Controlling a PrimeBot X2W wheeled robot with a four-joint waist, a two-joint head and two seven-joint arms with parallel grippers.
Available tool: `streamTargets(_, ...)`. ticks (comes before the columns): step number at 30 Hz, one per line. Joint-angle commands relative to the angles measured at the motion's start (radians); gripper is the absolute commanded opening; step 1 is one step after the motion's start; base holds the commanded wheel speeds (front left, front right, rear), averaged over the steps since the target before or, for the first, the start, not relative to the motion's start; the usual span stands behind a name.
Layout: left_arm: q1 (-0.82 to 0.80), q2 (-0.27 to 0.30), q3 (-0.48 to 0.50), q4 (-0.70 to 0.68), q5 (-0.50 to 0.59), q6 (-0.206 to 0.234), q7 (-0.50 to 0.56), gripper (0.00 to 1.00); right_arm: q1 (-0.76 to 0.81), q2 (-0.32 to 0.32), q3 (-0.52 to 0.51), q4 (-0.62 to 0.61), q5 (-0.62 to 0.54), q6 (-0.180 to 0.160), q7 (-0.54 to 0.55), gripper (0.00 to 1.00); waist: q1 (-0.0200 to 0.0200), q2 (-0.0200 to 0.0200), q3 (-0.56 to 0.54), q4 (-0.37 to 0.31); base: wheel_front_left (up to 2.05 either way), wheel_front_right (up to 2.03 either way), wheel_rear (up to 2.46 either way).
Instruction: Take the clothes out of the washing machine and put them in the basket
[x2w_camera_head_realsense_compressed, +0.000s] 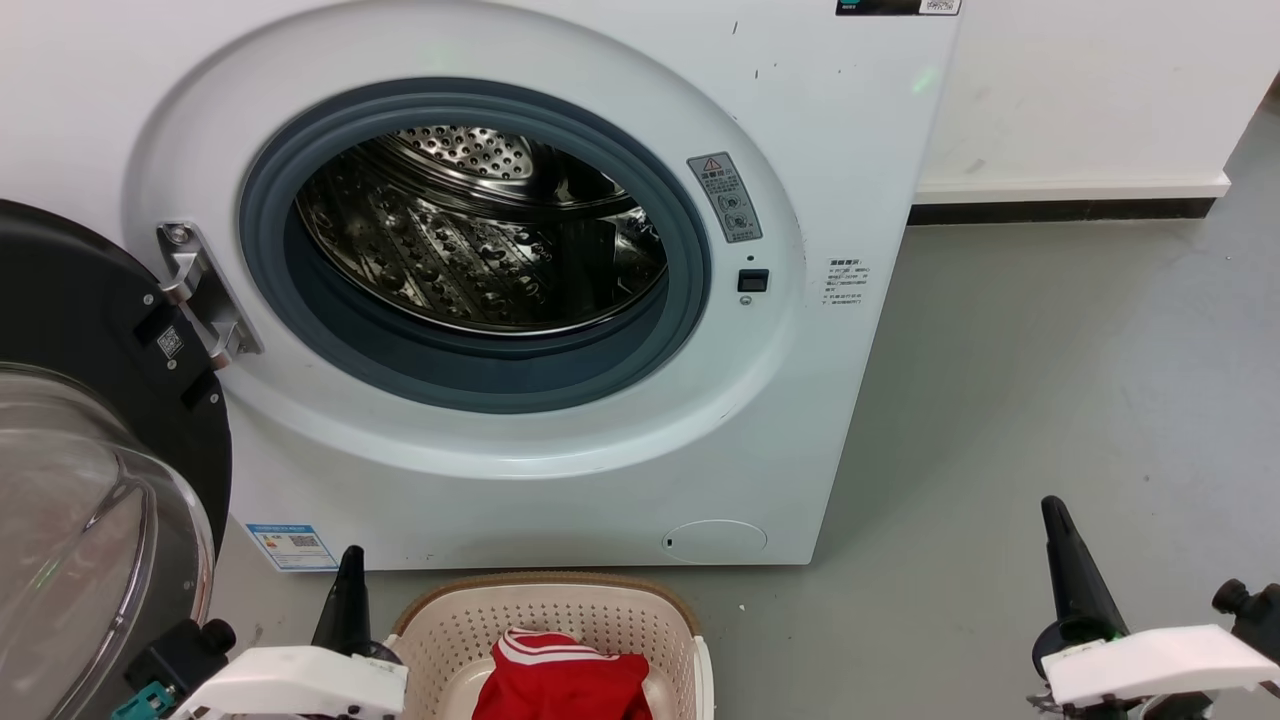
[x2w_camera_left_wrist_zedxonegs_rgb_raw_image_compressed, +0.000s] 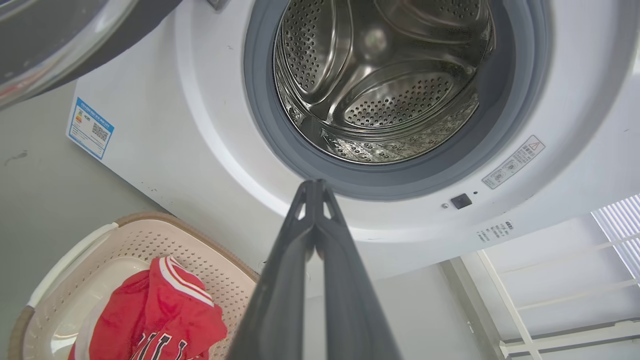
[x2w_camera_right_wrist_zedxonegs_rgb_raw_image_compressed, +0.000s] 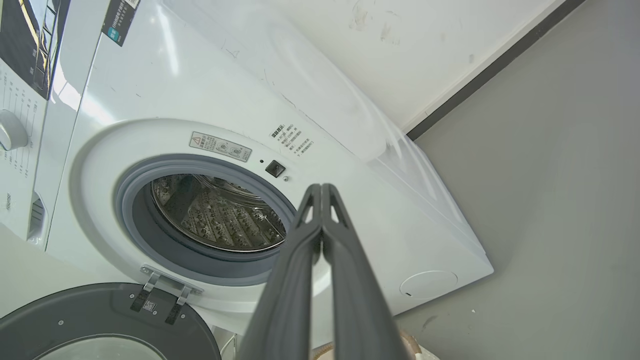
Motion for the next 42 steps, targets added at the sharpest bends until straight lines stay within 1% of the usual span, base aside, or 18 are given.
streamTargets(1, -0.025, 0.000, 0.006, -0.007, -0.027, -0.009, 0.006, 0.00, -0.032, -0.008, -0.005, -0.006, 0.031, 0.000, 0.005, 0.00, -0.0001, 0.0000, 0.000, 0.000, 0.00, 0.00, 0.00)
streamTargets(4, -0.034, 0.000, 0.011, -0.003, -0.078, -0.015, 0.018, 0.00, -0.040, -0.008, -0.008, 0.002, 0.082, 0.000, 0.017, 0.00, -0.0001, 0.0000, 0.001, 0.001, 0.00, 0.00, 0.00)
streamTargets(19, -0.061, 0.000, 0.027, 0.014, -0.252, -0.040, 0.061, 0.00, -0.068, -0.009, -0.023, 0.030, 0.256, 0.000, 0.059, 0.00, -0.0001, 0.0000, 0.005, 0.004, 0.00, 0.00, 0.00)
streamTargets(42, -0.095, 0.000, 0.049, 0.034, -0.468, -0.070, 0.114, 0.00, -0.103, -0.006, -0.046, 0.066, 0.469, 0.000, 0.114, 0.00, -0.0001, 0.0000, 0.011, 0.009, 0.00, 0.00, 0.00)
